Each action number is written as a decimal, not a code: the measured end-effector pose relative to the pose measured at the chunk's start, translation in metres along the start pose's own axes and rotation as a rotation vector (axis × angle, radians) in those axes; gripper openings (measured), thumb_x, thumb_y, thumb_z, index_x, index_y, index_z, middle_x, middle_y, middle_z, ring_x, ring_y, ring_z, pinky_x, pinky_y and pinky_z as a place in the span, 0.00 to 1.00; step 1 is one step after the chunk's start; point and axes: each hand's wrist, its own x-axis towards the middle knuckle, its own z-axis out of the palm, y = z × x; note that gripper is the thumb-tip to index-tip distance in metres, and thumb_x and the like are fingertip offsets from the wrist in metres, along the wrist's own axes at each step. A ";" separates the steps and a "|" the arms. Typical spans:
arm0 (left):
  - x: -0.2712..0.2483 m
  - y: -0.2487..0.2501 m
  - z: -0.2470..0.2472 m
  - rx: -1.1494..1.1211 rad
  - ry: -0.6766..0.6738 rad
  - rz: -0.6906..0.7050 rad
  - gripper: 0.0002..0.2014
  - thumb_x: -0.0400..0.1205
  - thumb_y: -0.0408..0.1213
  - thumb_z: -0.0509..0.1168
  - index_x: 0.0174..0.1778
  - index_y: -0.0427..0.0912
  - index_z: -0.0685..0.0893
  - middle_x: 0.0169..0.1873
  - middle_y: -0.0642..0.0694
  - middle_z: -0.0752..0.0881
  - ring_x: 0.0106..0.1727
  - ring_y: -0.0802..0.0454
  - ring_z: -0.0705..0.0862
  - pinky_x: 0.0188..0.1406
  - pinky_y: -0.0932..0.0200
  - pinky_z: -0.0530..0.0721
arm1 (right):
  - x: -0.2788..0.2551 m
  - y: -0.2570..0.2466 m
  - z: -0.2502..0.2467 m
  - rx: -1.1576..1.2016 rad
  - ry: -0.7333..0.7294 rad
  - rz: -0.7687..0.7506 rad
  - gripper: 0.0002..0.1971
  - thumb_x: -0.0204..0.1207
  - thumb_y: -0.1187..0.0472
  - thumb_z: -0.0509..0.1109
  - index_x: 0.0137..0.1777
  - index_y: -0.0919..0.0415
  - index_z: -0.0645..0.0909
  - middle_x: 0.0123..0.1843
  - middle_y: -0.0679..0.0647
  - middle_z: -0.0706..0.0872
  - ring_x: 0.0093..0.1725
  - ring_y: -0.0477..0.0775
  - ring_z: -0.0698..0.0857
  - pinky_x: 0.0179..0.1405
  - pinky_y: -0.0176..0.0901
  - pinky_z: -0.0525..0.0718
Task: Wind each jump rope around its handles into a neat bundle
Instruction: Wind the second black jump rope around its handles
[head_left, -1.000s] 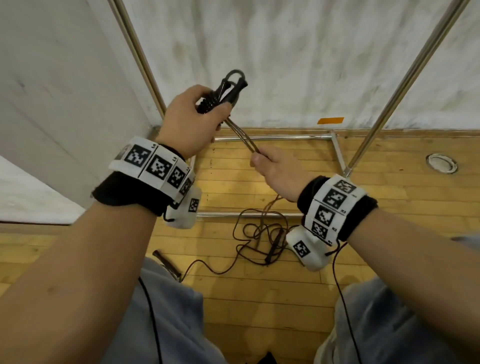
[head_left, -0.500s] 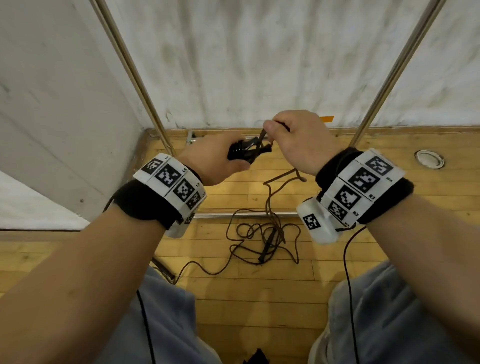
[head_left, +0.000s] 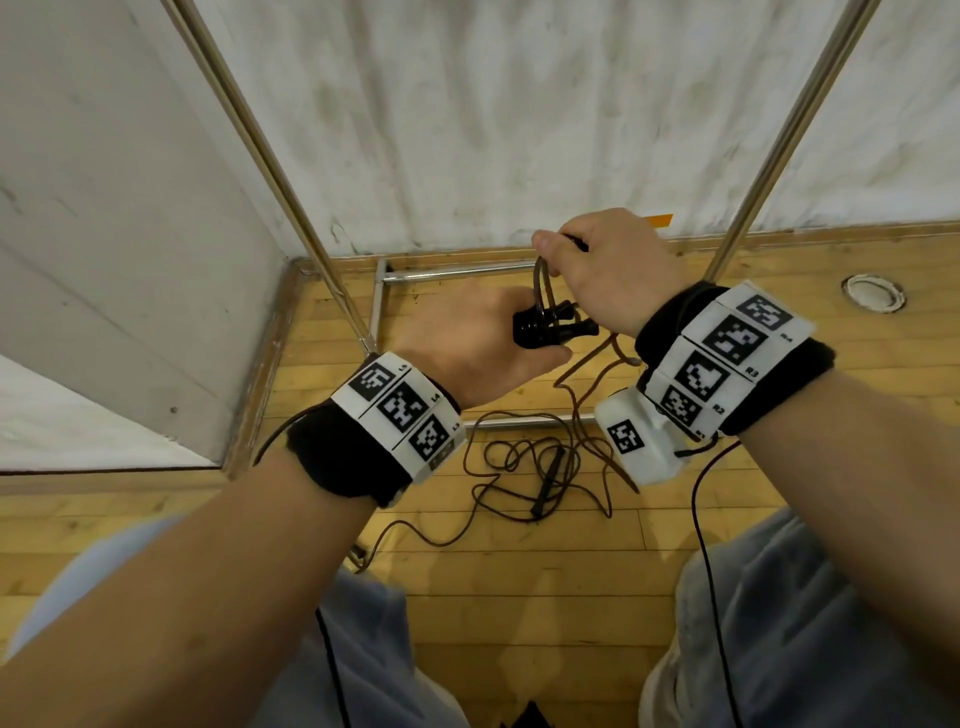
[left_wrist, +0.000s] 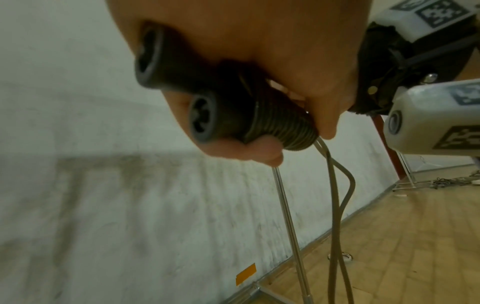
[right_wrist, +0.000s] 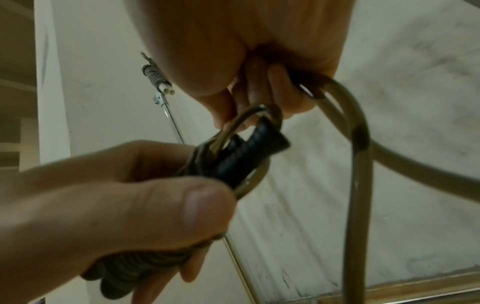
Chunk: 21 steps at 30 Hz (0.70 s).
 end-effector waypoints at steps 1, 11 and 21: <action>-0.002 0.000 0.000 0.011 0.019 0.012 0.15 0.74 0.60 0.67 0.43 0.52 0.81 0.31 0.55 0.84 0.35 0.52 0.83 0.32 0.54 0.82 | 0.000 0.000 -0.001 0.003 -0.024 0.013 0.23 0.83 0.48 0.59 0.40 0.68 0.83 0.22 0.49 0.70 0.21 0.44 0.69 0.18 0.24 0.67; -0.007 -0.007 -0.018 -0.252 0.232 -0.001 0.21 0.74 0.57 0.68 0.57 0.51 0.79 0.33 0.64 0.78 0.37 0.57 0.80 0.33 0.68 0.77 | 0.000 0.023 0.016 0.926 -0.266 0.239 0.19 0.82 0.66 0.60 0.35 0.50 0.86 0.25 0.50 0.72 0.21 0.45 0.66 0.16 0.34 0.63; 0.011 -0.005 -0.023 -0.437 0.295 -0.137 0.18 0.76 0.55 0.67 0.59 0.52 0.78 0.34 0.59 0.81 0.37 0.57 0.83 0.40 0.54 0.83 | -0.009 0.000 0.036 -0.067 0.056 -0.097 0.08 0.80 0.60 0.63 0.51 0.61 0.83 0.41 0.50 0.82 0.43 0.52 0.80 0.39 0.39 0.76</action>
